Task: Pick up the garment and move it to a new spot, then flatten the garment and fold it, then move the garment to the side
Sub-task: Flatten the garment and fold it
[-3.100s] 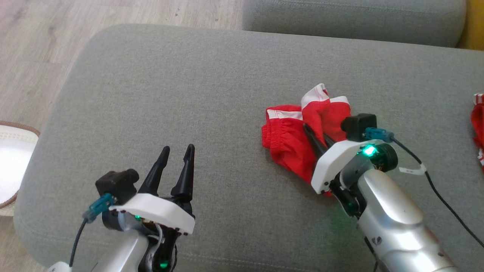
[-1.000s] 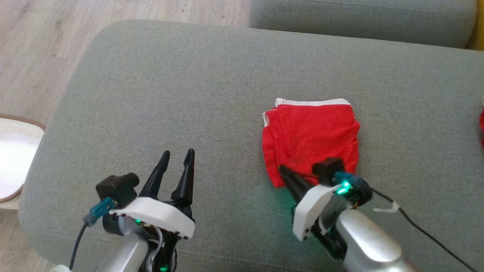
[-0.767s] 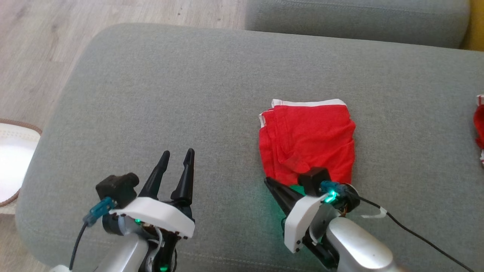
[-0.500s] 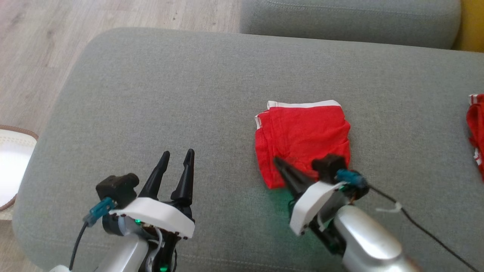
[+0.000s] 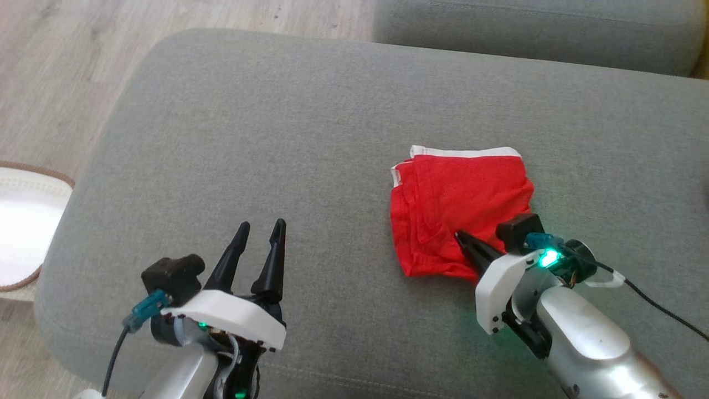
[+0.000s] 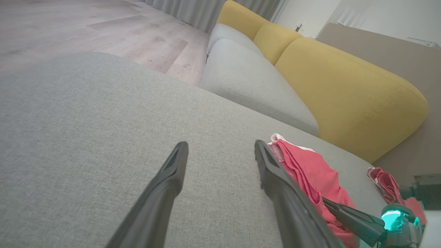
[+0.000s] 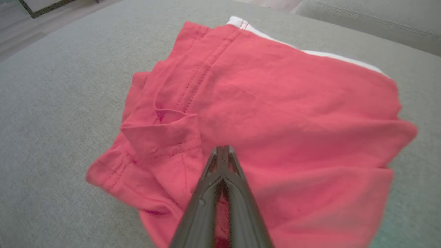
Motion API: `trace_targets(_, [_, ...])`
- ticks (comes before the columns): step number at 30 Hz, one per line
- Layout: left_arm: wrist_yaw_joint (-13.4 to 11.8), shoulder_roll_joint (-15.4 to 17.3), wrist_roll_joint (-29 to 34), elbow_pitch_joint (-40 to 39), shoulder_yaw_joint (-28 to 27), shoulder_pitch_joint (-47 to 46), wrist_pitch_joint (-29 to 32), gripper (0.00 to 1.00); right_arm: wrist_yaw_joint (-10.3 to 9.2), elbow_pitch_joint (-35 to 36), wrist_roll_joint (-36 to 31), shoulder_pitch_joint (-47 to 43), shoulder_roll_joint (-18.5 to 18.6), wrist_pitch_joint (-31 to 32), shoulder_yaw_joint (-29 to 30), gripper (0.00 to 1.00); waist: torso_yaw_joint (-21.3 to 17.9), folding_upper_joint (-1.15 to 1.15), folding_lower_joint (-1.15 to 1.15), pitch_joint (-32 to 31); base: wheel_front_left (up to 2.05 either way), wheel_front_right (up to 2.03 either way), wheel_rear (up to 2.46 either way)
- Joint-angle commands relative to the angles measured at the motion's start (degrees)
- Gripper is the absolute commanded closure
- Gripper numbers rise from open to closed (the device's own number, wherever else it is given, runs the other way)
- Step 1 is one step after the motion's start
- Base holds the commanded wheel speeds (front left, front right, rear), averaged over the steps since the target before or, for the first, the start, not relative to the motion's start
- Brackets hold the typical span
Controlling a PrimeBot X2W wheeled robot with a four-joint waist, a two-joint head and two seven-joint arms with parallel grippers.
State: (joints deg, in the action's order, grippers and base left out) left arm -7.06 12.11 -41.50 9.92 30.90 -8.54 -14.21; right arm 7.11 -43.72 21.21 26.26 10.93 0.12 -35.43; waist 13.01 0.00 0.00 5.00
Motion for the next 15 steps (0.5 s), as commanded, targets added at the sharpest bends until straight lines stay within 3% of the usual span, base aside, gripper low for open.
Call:
trace_targets(1, [0.1,0.6,-0.3,-1.5,-1.9,-2.7,-0.5,0.00,0.37,1.1,0.7,2.0,0.3,0.2,-1.5,1.00,0.4,0.00,0.00,0.2,0.00,0.00,0.00])
trace_targets(15, [0.2,0.3,-0.1,-1.5,-2.4,-2.9,-0.6,0.00,0.37,7.4,9.5,3.2,3.7,0.8,-14.7,1.00,0.9,0.00,0.00,1.1,0.00,0.00,0.00])
